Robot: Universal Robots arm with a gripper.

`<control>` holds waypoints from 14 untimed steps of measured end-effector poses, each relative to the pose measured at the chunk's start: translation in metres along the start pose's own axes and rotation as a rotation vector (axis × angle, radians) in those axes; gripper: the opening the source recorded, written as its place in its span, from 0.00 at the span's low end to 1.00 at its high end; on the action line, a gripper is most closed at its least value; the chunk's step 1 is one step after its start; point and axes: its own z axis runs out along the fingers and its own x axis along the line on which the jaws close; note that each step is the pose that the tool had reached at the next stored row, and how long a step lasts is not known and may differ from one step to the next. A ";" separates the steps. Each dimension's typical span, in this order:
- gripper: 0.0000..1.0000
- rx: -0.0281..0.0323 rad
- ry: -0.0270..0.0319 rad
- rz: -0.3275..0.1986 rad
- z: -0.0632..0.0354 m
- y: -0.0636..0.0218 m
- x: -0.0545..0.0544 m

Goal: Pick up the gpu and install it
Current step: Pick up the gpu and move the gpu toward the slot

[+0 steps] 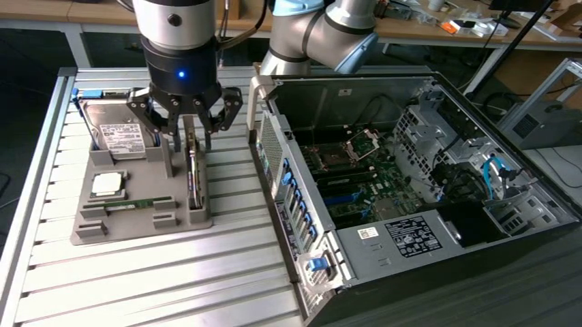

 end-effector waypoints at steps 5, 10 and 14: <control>0.48 0.0000 0.0000 0.000 0.0018 -0.0001 0.000; 0.48 0.0000 0.0000 0.000 0.0038 -0.0002 0.000; 0.48 0.0000 0.0000 0.000 0.0055 -0.0002 0.000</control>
